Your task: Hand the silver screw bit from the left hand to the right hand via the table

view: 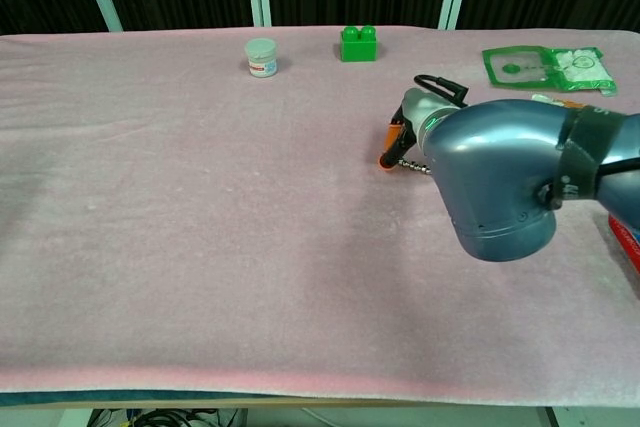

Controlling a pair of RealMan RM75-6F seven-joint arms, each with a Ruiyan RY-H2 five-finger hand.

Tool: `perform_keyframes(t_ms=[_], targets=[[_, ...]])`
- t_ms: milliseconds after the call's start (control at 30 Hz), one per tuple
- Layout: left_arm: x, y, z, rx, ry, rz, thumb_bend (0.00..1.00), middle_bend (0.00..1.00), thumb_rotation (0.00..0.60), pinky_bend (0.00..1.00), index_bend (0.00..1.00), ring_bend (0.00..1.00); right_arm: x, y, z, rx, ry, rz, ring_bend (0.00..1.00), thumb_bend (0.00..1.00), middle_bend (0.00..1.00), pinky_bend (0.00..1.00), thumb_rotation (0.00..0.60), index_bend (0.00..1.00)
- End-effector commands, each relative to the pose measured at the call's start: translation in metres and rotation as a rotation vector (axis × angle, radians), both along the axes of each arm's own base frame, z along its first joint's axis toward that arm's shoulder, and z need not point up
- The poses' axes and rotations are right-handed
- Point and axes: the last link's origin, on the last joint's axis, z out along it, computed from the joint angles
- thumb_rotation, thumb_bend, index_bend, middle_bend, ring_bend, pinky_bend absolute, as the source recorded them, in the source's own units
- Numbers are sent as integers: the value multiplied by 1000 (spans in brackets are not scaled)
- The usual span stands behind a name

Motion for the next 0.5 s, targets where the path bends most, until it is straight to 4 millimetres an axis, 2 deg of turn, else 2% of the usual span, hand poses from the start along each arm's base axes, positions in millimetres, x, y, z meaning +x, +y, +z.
perform_keyframes(t_ms=[33,500], targets=[[0,0,0,1,0,0,291,35,600,0,267,0,-1,0,1,13,0,-4,81,388,21,208,600,559],[0,0,1,6,-2,0,292,34,600,0,270,0,0,0,1,13,-7,-11,81,389,21,208,600,517]])
